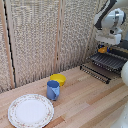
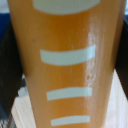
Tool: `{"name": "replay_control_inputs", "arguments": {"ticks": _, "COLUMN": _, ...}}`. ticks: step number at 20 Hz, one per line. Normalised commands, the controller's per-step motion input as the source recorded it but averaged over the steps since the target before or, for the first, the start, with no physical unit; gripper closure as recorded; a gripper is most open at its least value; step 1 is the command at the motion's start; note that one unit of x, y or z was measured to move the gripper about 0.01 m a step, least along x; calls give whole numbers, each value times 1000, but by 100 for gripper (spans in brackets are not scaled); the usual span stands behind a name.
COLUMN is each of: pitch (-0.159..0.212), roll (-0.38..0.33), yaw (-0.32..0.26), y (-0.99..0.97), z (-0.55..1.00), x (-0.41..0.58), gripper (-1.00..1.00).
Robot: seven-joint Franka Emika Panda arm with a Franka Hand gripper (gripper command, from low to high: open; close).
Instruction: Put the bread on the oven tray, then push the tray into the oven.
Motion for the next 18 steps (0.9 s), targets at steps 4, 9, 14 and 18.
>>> {"name": "replay_control_inputs", "arguments": {"ticks": 4, "pitch": 21, "roll": 13, "yaw": 0, "y": -439, "z": -164, "x": 304, "gripper": 100}}
{"name": "replay_control_inputs", "arguments": {"ticks": 9, "pitch": 21, "roll": 15, "yaw": 0, "y": -596, "z": -170, "x": 43, "gripper": 100}}
{"name": "replay_control_inputs", "arguments": {"ticks": 14, "pitch": 8, "roll": 0, "yaw": -14, "y": -137, "z": -19, "x": -8, "gripper": -100}}
{"name": "replay_control_inputs", "arguments": {"ticks": 18, "pitch": -2, "roll": 0, "yaw": -67, "y": -6, "z": 0, "x": -16, "gripper": -100}}
